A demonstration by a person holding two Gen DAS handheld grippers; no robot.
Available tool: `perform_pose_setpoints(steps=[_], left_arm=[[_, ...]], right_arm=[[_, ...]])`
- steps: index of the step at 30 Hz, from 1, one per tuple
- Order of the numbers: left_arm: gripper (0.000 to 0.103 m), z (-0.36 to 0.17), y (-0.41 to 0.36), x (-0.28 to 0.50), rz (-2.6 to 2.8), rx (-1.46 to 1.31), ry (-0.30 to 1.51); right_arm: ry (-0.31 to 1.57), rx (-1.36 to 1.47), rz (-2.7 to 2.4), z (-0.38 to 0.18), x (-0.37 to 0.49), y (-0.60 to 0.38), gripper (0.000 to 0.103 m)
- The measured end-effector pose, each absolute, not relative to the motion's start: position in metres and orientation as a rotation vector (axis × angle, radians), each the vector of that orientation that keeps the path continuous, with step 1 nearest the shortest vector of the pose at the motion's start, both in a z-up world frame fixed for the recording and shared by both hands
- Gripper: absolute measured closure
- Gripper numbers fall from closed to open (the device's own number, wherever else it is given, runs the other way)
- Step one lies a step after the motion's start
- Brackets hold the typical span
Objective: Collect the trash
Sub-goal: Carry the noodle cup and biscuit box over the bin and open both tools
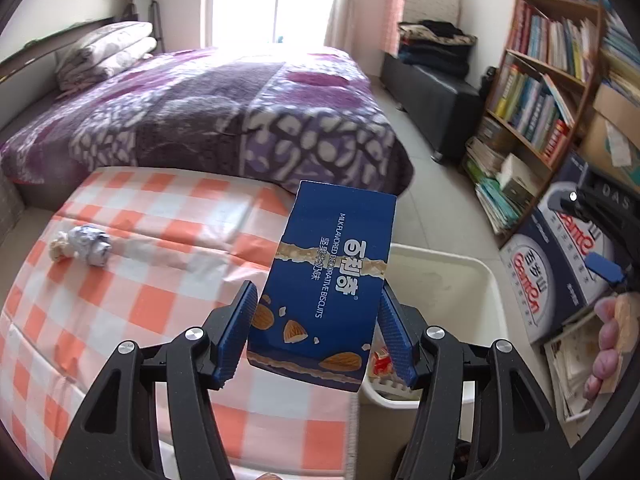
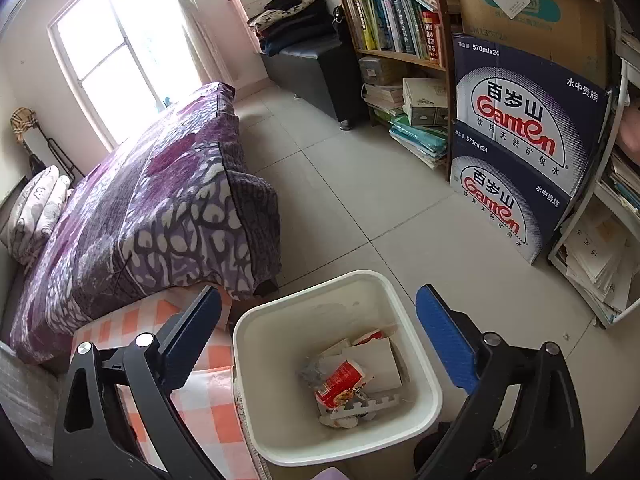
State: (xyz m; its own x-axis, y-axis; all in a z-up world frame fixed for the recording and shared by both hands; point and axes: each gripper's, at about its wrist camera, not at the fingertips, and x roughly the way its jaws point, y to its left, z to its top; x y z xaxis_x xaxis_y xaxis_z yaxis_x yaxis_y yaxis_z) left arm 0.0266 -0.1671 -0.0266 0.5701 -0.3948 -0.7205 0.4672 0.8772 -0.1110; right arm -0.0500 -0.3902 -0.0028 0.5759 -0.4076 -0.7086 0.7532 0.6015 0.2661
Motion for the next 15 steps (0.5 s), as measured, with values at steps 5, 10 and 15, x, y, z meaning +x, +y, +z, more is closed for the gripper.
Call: perform_pose_setpoints(steps=[5, 10, 15], left_arm=[[0.044, -0.034, -0.195, 0.015, -0.596, 0.111, 0.857], [0.044, -0.04, -0.219, 0.004, -0.668, 0.125, 0.887], [0.042, -0.051, -0.235, 0.003, -0.778, 0.094, 0.972]], right_arm=[[0.632, 0.612, -0.75, -0.002, -0.061, -0.402, 0.008], [0.624, 0.621, -0.77, -0.001, -0.07, -0.412, 0.008], [0.615, 0.617, -0.795, -0.001, -0.079, -0.419, 0.007]])
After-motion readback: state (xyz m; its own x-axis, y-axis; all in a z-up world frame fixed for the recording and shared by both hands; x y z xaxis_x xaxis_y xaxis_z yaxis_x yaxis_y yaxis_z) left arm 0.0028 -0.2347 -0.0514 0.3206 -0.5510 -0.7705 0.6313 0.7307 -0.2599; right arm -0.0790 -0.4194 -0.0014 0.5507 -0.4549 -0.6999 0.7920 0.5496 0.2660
